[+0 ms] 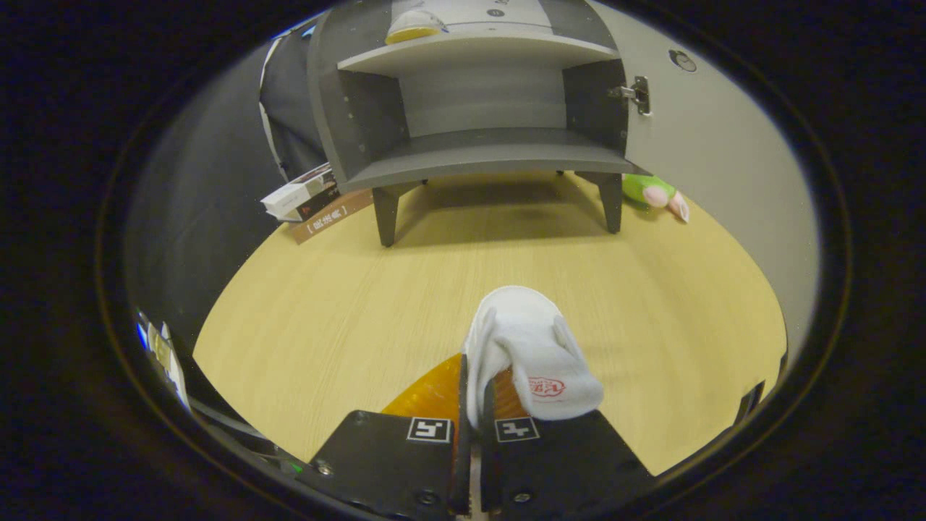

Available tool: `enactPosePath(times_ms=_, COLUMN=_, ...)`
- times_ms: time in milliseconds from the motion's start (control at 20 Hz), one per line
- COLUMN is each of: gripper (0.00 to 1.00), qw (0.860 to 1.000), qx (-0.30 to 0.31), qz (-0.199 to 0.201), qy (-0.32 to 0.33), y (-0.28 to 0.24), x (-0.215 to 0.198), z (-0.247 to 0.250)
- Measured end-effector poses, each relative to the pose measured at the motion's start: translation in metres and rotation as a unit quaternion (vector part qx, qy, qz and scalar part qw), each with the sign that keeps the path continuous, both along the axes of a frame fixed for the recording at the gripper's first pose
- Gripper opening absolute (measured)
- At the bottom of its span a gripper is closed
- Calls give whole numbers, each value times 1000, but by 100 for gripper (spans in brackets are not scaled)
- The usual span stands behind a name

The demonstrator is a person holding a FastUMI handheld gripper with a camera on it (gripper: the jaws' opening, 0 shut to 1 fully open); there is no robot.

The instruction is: Open the shoe cabinet door, grab the shoes and put them into the shoe cabinet, then close the shoe cabinet door.

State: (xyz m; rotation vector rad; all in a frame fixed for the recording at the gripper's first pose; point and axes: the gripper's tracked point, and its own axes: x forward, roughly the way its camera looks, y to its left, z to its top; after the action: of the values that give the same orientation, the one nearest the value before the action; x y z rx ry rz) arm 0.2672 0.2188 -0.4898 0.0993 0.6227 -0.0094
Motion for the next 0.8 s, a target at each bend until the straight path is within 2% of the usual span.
enactPosePath(times_ms=200, gripper=9, qw=1000, qx=4, qz=0, qy=-31, y=-5, x=0, z=67)
enactPosePath(times_ms=450, gripper=9, qw=995, qx=-35, qz=2, qy=-98, y=-18, x=8, z=176)
enactPosePath(times_ms=800, gripper=9, qw=978, qx=-78, qz=3, qy=-192, y=-24, x=55, z=308)
